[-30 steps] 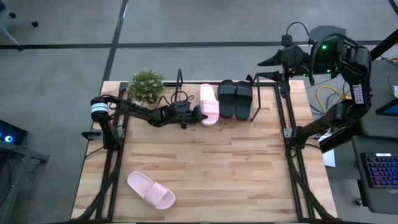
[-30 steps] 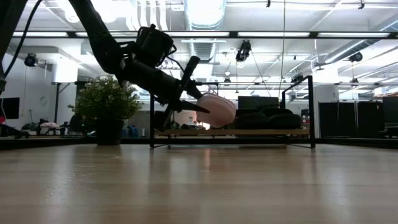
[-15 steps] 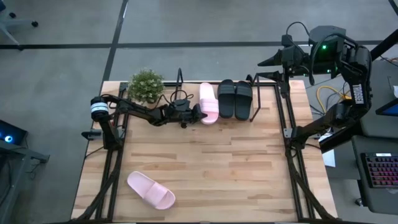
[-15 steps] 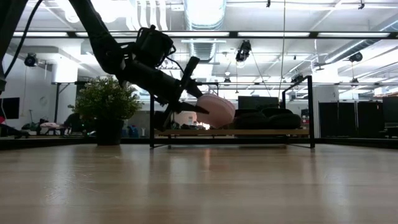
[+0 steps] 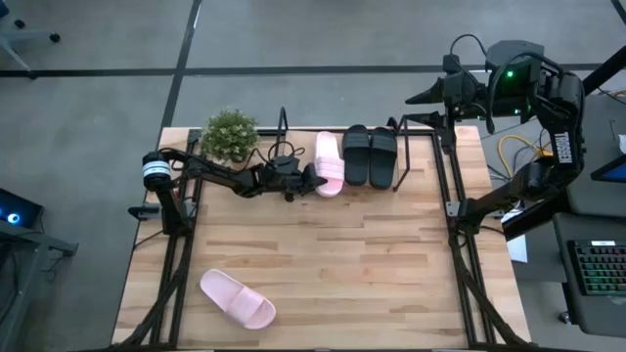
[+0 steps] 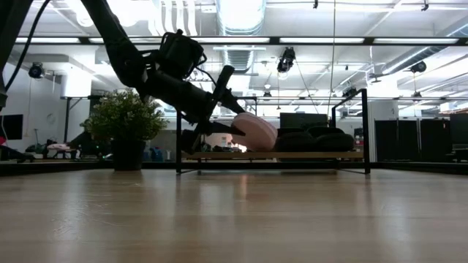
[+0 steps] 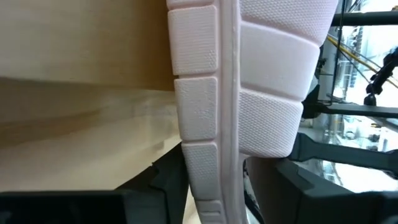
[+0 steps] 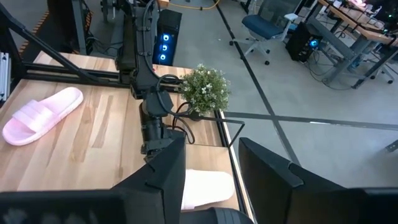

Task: Pick and place slides into the shelf
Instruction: Put the top pink slipper on the shelf, then put the pink slipper on the shelf

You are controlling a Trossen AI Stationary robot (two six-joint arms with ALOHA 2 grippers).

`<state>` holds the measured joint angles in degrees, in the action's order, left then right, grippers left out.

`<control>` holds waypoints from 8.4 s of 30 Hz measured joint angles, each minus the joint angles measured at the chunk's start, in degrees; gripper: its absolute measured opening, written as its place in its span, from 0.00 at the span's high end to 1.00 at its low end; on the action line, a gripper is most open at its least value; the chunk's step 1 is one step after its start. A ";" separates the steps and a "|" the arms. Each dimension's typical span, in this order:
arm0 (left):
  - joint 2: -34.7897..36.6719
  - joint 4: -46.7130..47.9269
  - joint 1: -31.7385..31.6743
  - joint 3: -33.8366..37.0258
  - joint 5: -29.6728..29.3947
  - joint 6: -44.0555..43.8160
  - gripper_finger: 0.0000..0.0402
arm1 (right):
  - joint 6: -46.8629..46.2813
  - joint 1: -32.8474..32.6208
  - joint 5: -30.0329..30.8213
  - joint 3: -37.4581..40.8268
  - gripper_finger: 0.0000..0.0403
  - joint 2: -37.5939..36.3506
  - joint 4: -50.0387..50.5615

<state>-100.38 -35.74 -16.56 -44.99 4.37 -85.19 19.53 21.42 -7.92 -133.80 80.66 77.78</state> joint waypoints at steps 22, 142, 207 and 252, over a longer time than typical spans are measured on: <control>0.09 -4.25 -0.92 -0.07 3.03 -0.49 0.65 | -0.48 -0.01 -0.17 0.09 0.66 0.11 2.23; 12.57 22.00 -6.56 -0.03 7.26 4.66 0.39 | -2.58 -0.01 -4.68 3.61 0.68 0.00 2.60; 24.94 48.76 -4.56 -5.82 -8.94 19.83 0.39 | -2.40 -0.01 -4.61 3.65 0.67 0.00 3.48; 54.71 31.71 -1.80 -7.14 34.46 32.86 0.39 | -10.58 -0.03 -4.50 3.76 0.75 0.00 3.52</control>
<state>-45.67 -4.03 -18.36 -52.14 38.83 -52.33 8.95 21.39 -12.43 -130.04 80.66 81.30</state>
